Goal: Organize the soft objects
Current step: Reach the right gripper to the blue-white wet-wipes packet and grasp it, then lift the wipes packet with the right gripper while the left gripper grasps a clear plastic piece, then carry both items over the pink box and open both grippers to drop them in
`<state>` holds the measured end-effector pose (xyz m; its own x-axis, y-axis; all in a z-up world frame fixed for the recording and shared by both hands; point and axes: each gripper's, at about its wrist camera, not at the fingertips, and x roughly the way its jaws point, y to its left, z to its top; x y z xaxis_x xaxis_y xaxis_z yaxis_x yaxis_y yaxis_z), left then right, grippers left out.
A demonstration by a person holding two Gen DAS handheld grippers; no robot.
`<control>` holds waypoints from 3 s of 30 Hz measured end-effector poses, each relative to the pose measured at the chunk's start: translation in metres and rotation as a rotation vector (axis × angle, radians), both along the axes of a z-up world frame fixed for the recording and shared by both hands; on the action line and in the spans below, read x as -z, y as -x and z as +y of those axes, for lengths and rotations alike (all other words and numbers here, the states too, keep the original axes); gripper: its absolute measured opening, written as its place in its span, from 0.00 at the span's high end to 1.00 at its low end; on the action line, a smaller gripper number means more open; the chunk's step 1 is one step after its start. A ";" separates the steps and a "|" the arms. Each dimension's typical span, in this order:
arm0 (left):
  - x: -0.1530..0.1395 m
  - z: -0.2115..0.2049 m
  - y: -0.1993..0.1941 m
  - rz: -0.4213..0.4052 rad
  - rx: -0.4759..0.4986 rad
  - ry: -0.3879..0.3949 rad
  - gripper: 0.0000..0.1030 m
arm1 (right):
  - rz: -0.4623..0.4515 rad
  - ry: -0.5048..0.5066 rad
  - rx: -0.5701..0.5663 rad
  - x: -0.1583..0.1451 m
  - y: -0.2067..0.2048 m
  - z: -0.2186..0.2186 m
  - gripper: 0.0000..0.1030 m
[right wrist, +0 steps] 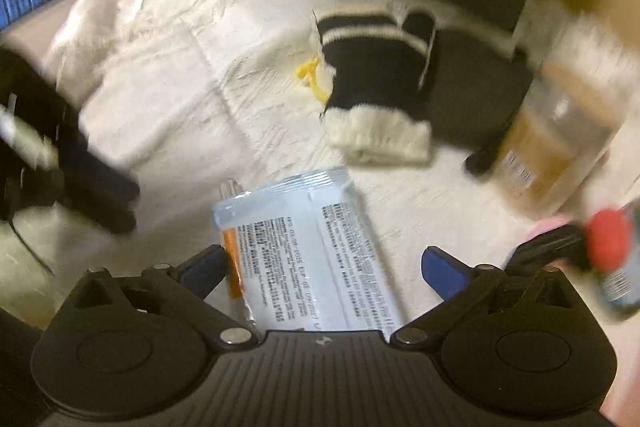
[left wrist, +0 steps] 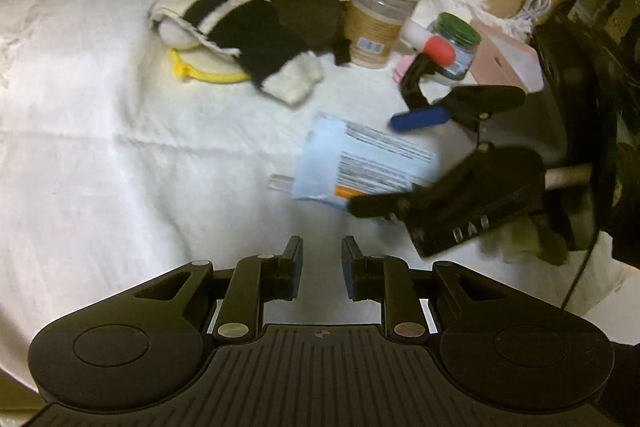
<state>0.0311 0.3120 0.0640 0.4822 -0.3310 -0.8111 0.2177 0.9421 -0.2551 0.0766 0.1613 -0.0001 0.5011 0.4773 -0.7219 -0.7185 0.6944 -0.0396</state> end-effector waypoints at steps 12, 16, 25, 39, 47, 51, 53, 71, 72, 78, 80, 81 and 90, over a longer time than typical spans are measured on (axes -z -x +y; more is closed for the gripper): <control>0.022 -0.053 -0.029 -0.026 0.076 -0.090 0.76 | 0.013 -0.130 0.297 -0.053 0.066 -0.092 0.26; 0.023 -0.052 -0.034 0.007 0.065 -0.088 0.76 | 0.041 -0.143 0.366 -0.048 0.084 -0.122 0.29; 0.025 -0.050 -0.032 0.008 0.004 -0.054 0.76 | 0.043 -0.212 0.442 -0.035 0.069 -0.133 0.44; 0.031 -0.057 -0.014 -0.081 -0.058 -0.152 0.74 | 0.056 -0.169 0.474 0.000 0.023 -0.087 0.15; 0.032 -0.054 -0.026 -0.055 -0.085 -0.104 0.74 | 0.027 -0.112 0.534 0.016 -0.003 -0.067 0.12; 0.032 -0.053 -0.026 -0.061 -0.076 -0.100 0.74 | 0.006 -0.059 0.540 0.017 -0.002 -0.057 0.18; 0.033 -0.052 -0.023 -0.081 -0.056 -0.099 0.78 | 0.000 -0.051 0.519 0.015 0.001 -0.055 0.25; 0.011 -0.087 0.009 -0.136 -0.035 -0.112 0.85 | 0.016 -0.261 0.430 -0.061 0.063 -0.138 0.28; 0.006 -0.093 0.012 -0.140 -0.021 -0.103 0.85 | -0.001 -0.255 0.438 -0.067 0.070 -0.148 0.28; -0.054 -0.148 -0.003 -0.252 0.099 0.031 0.85 | -0.125 -0.206 0.564 -0.098 0.118 -0.219 0.28; -0.080 -0.174 -0.021 -0.322 0.162 0.085 0.85 | -0.190 -0.179 0.626 -0.105 0.128 -0.238 0.28; -0.091 -0.187 -0.031 -0.352 0.188 0.109 0.85 | -0.223 -0.173 0.665 -0.108 0.129 -0.247 0.28; -0.151 -0.334 -0.174 -0.327 0.278 0.214 0.83 | -0.389 -0.191 0.906 -0.122 0.068 -0.279 0.19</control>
